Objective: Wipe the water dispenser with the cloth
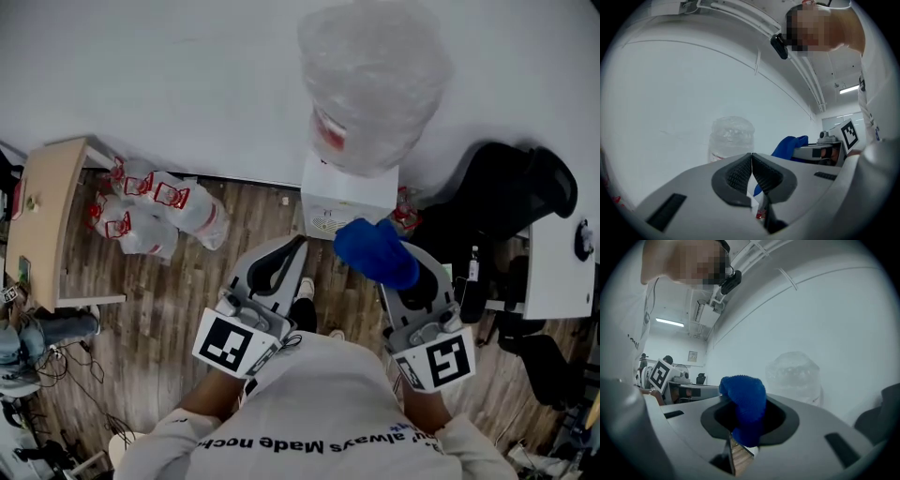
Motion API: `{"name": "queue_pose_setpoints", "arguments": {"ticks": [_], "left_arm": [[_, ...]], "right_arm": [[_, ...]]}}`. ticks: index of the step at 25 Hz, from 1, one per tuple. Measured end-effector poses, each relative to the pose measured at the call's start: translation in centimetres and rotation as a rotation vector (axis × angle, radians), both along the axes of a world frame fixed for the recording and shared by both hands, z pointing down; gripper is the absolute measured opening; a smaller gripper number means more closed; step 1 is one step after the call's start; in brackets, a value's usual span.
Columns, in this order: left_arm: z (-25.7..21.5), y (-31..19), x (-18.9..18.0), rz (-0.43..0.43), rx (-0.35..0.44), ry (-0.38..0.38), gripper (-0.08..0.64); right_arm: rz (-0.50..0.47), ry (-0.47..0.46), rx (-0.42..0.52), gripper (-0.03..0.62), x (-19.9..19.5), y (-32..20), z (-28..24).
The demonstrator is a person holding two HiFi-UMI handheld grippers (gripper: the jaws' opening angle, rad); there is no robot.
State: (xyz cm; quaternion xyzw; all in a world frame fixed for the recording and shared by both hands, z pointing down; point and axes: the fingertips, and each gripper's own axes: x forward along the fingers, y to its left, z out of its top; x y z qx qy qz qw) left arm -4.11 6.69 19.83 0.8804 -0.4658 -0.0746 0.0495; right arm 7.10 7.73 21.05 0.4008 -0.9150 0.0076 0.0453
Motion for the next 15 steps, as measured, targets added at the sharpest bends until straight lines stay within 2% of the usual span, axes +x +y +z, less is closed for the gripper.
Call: {"name": "queue_pose_setpoints", "arguments": {"ticks": [8, 15], "left_arm": [[-0.1, -5.5, -3.8, 0.04, 0.017, 0.009, 0.02], [1.2, -8.7, -4.8, 0.086, -0.002, 0.006, 0.02]], "right_arm": [[0.037, 0.0, 0.016, 0.106, -4.0, -5.1, -0.4], [0.071, -0.004, 0.006, 0.106, -5.5, -7.7, 0.5]]}}
